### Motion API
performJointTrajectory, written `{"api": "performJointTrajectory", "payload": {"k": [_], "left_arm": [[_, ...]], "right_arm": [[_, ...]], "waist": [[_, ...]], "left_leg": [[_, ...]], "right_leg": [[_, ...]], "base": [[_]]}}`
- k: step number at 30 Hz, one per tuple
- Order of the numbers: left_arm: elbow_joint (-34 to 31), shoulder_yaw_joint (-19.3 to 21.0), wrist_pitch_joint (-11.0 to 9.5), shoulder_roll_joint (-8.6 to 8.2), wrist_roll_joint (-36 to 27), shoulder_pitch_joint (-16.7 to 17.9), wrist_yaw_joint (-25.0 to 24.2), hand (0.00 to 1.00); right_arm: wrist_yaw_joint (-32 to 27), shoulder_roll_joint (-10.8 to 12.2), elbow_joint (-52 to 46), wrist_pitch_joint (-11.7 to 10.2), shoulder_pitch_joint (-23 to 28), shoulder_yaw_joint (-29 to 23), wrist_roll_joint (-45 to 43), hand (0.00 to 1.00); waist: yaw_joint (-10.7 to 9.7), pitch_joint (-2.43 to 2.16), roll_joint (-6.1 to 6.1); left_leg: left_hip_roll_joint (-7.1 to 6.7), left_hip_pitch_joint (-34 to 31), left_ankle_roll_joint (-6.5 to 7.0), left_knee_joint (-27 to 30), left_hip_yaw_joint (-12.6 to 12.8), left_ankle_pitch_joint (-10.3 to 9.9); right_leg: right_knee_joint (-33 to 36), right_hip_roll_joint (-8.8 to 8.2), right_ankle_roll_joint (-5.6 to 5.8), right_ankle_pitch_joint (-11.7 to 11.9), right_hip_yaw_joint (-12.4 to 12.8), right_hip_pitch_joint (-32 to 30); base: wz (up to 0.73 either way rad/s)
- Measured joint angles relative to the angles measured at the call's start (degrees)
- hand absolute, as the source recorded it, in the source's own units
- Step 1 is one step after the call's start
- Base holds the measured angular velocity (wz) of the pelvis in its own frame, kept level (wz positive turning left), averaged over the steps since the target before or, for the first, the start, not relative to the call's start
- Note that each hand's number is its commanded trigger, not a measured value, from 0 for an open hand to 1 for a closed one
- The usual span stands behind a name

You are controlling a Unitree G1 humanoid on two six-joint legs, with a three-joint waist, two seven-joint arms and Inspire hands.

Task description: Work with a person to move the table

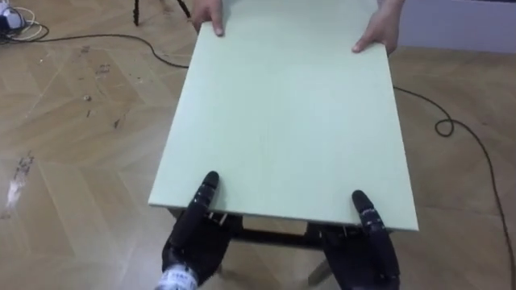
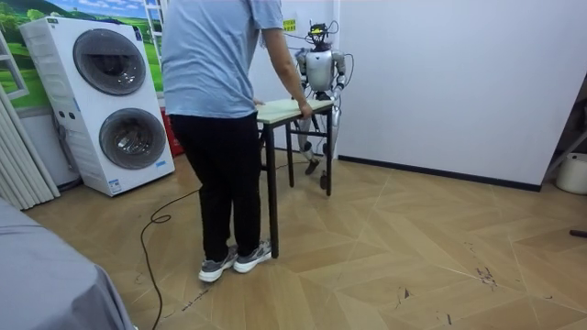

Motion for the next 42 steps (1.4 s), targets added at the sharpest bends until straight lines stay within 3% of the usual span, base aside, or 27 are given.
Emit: {"api": "performJointTrajectory", "payload": {"k": [2, 4, 5, 6, 10, 11, 13, 14, 15, 16, 17, 18, 19, 21, 23, 26, 27, 28, 29, 30, 31, 32, 33, 34, 36, 39, 42], "left_arm": [[0.02, 0.39, -0.04, 0.29, 0.06, -1.92, 0.01, 1.0], [0.02, 1.59, -0.09, 0.3, -0.03, -3.17, 0.01, 1.0], [0.02, 2.11, -0.09, 0.28, 0.01, -3.79, 0.01, 1.0], [0.49, 2.29, -0.05, 0.31, 0.14, -4.52, 0.07, 1.0], [0.85, 1.96, -0.04, 0.79, 1.18, -3.71, 0.05, 1.0], [0.9, 1.81, -0.03, 0.89, 1.19, -2.95, -0.03, 1.0], [0.92, 0.98, 0.16, 1.14, 1.15, -2.32, -0.04, 1.0], [0.92, 0.87, 0.3, 1.18, 1.16, -2.17, -0.03, 1.0], [1.06, 0.98, 0.27, 0.99, 1.15, -1.7, -0.04, 1.0], [1.34, 1.03, 0.14, 0.71, 1.15, -1.15, -0.06, 1.0], [1.5, 1.2, 0.09, 0.12, 1.12, 0.32, -0.06, 1.0], [1.47, 1.18, -0.04, -0.43, 0.95, 1.85, -0.4, 1.0], [1.48, 1.17, -0.15, -0.62, 0.89, 2.34, -0.6, 1.0], [1.26, 1.8, -0.32, -0.68, 0.64, 4.43, -2.34, 1.0], [1.09, 2.06, -0.33, -0.7, 0.67, 4.74, -2.89, 1.0], [-0.37, 2.12, -0.15, -0.69, 1.18, 4.68, -2.89, 1.0], [-0.53, 2.13, -0.07, -0.71, 1.32, 4.09, -2.81, 1.0], [-0.54, 2.1, 0.08, -0.59, 1.51, 3.87, -2.61, 1.0], [-0.54, 1.77, 0.31, -0.5, 1.67, 3.6, -2.36, 1.0], [-0.95, 1.5, 0.2, 0.09, 1.7, 3.62, -2.47, 1.0], [-1.68, 1.65, 0.15, 0.53, 1.7, 3.61, -2.53, 1.0], [-2.66, 2.33, 0.19, -0.14, 1.78, 3.55, -2.66, 1.0], [-2.83, 2.57, 0.29, -0.7, 1.8, 3.54, -2.79, 1.0], [-2.81, 2.6, 0.45, -0.9, 1.8, 3.37, -2.77, 1.0], [-1.85, 2.48, 0.1, -0.97, 1.93, 1.08, -2.32, 1.0], [-1.55, 2.03, -1.24, -1.31, 1.47, -0.14, -0.93, 1.0], [0.12, 1.63, -1.6, -1.63, 1.53, -1.69, -0.29, 1.0]], "right_arm": [[-0.12, 0.0, 0.05, -0.02, -1.69, 0.01, 0.14, 1.0], [-1.21, 0.0, 0.29, 0.39, -4.44, 0.14, 0.19, 1.0], [-1.6, 0.03, 0.59, 0.61, -5.84, 0.09, 0.34, 1.0], [-1.6, 0.02, 1.7, 0.89, -6.93, -0.02, 1.1, 1.0], [-0.81, 0.3, 3.2, 1.4, -5.59, 0.18, 1.45, 1.0], [-0.5, 0.42, 3.2, 1.36, -4.47, 0.23, 1.34, 1.0], [0.06, 0.4, 3.19, 1.17, -3.14, 0.24, 1.42, 1.0], [0.38, 0.41, 3.17, 0.79, -2.76, 0.32, 1.33, 1.0], [0.37, 0.39, 3.39, 0.79, -2.94, 0.31, 0.81, 1.0], [0.28, 0.38, 3.72, 0.8, -3.04, 0.35, 0.42, 1.0], [0.24, -0.01, 4.25, 0.72, -2.74, 0.37, 0.03, 1.0], [0.24, -0.69, 4.53, 0.8, -2.57, 0.63, -0.2, 1.0], [0.25, -0.8, 4.55, 0.81, -2.48, 0.67, -0.52, 1.0], [0.71, -0.8, 4.52, 0.79, -1.68, 1.32, -1.46, 1.0], [0.87, -0.63, 4.49, 0.8, -1.7, 1.37, -1.76, 1.0], [1.19, -0.61, 3.46, 0.9, -1.29, 1.05, -1.6, 1.0], [1.19, -0.64, 3.03, 0.82, -1.51, 0.9, -1.65, 1.0], [1.17, -0.62, 3.01, 0.79, -1.5, 0.85, -1.7, 1.0], [1.2, -0.99, 2.83, 0.78, -1.29, 0.81, -1.75, 1.0], [1.62, -0.69, 2.74, 0.78, -0.95, 0.98, -1.76, 1.0], [2.04, -0.57, 2.39, 0.73, -0.89, 1.23, -1.77, 1.0], [2.25, -1.31, 1.15, 0.52, -1.14, 1.29, -1.68, 1.0], [1.93, -1.77, 0.9, 0.29, -2.06, 1.35, -1.63, 1.0], [1.66, -1.86, 0.9, 0.21, -2.45, 1.24, -1.63, 1.0], [0.77, -1.7, 0.88, 0.23, -3.95, 0.9, -1.57, 1.0], [-0.56, -1.61, 0.86, 0.86, -5.77, 0.39, -1.6, 1.0], [-0.79, -1.53, 1.61, 0.78, -6.2, -0.15, -1.63, 1.0]], "waist": [[0.75, 0.05, -0.73], [1.3, 0.06, -0.7], [1.62, 0.08, -0.61], [2.18, 0.25, -0.19], [4.25, 0.2, 0.15], [5.17, 0.23, 0.53], [6.57, 0.15, 1.17], [7.58, 0.18, 1.3], [7.95, 0.38, 1.31], [8.16, 0.43, 1.51], [8.8, 0.29, 2.27], [8.74, 0.29, 3.21], [8.54, 0.41, 3.69], [6.74, 0.32, 5.05], [5.15, 0.39, 5.98], [1.89, 0.37, 7.01], [0.81, 0.58, 7.2], [0.22, 0.55, 7.07], [-0.88, 0.41, 7.18], [-1.04, -0.49, 6.86], [-0.93, -0.79, 6.18], [-0.61, -0.33, 6.92], [-0.45, 0.21, 8.15], [-0.62, 0.35, 8.63], [-1.0, 0.88, 8.3], [-1.01, 0.83, 8.2], [-0.9, 0.74, 8.02]], "left_leg": [[0.51, -3.0, 0.88, 0.91, 1.88, 0.95], [1.88, -5.78, 1.16, 1.0, 2.86, 2.61], [2.98, -7.25, 1.33, 0.41, 3.06, 4.11], [4.49, -7.71, 1.27, -0.55, 3.08, 5.67], [6.51, -5.73, -0.18, -5.09, 2.35, 10.54], [6.66, -4.61, -1.39, -7.05, 2.18, 12.32], [7.07, -3.31, -5.49, -10.91, 1.57, 15.82], [6.47, -2.85, -10.17, -13.64, -2.47, 19.27], [6.5, -3.02, -10.63, -10.9, -7.6, 18.86], [6.6, -3.23, -9.69, -7.09, -9.24, 16.47], [6.68, -3.41, -9.29, 1.97, -11.41, 9.95], [6.6, -3.4, -9.63, 9.65, -13.15, 5.07], [6.56, -3.32, -9.74, 13.15, -13.93, 3.13], [6.96, -0.88, -9.73, 23.32, -15.93, -3.2], [8.23, 3.67, -10.09, 26.99, -16.05, -6.2], [10.95, 13.35, -11.0, 24.61, -16.7, -6.69], [10.35, 15.58, -12.97, 18.79, -16.67, -8.04], [9.43, 16.04, -13.01, 16.56, -16.63, -8.21], [8.0, 16.89, -13.03, 12.34, -17.73, -8.16], [6.95, 17.07, -13.12, 8.18, -20.07, -8.22], [6.17, 17.02, -13.48, 6.29, -20.93, -8.44], [6.16, 17.04, -15.69, 6.14, -21.22, -10.45], [7.01, 17.75, -15.91, 7.57, -21.57, -11.89], [7.23, 18.3, -15.94, 7.59, -21.73, -12.2], [6.33, 18.33, -14.65, 6.03, -21.74, -13.22], [5.32, 16.35, -13.8, 6.55, -20.47, -13.95], [3.39, 16.28, -12.92, 3.47, -19.69, -13.69]], "right_leg": [[-5.54, 0.45, -0.63, -4.34, -0.04, 0.7], [-12.41, 2.7, -1.3, -6.41, -0.06, 0.75], [-16.01, 4.18, -1.43, -6.55, -0.6, 0.7], [-17.63, 5.9, -2.58, -5.5, -1.46, 0.46], [-21.77, 10.05, -5.03, -1.97, -1.01, 0.9], [-23.05, 11.36, -6.07, -1.11, -0.35, 1.42], [-24.77, 13.04, -7.87, 0.9, 0.29, 1.34], [-26.27, 13.11, -8.81, 2.79, 0.32, 0.81], [-26.42, 12.81, -9.47, 4.0, -0.56, 0.21], [-26.42, 12.43, -9.61, 4.3, -1.24, 0.33], [-26.33, 11.67, -9.76, 4.83, -2.88, 0.65], [-26.3, 11.4, -9.76, 5.44, -4.49, 0.71], [-26.27, 11.33, -9.72, 5.72, -5.43, 0.73], [-26.21, 10.9, -10.1, 6.25, -10.99, 0.67], [-26.11, 10.89, -10.42, 6.69, -14.82, 0.24], [-23.85, 10.15, -10.85, 6.7, -18.82, -1.89], [-20.94, 8.96, -10.51, 6.74, -18.78, -3.56], [-19.9, 8.77, -10.72, 6.84, -17.39, -4.49], [-18.46, 9.62, -12.31, 7.3, -11.24, -7.22], [-21.35, 13.28, -13.46, 8.81, -5.68, -9.35], [-22.91, 14.27, -14.02, 10.39, -4.19, -9.99], [-23.86, 14.22, -13.79, 11.29, -6.03, -10.75], [-23.25, 14.64, -14.34, 11.56, -8.2, -11.19], [-23.38, 14.75, -14.65, 11.74, -9.06, -11.19], [-23.67, 13.85, -15.34, 12.73, -11.34, -12.5], [-25.55, 12.25, -15.91, 15.29, -14.6, -13.39], [-25.5, 10.33, -15.5, 17.24, -15.04, -13.91]], "base": [[-0.09], [-0.35], [-0.21], [-0.18], [-0.16], [-0.25], [-0.22], [-0.46], [-0.58], [-0.69], [-0.56], [-0.44], [-0.18], [0.1], [0.34], [0.61], [0.57], [0.62], [0.42], [0.28], [0.0], [-0.18], [-0.17], [-0.05], [0.11], [-0.15], [0.05]]}}
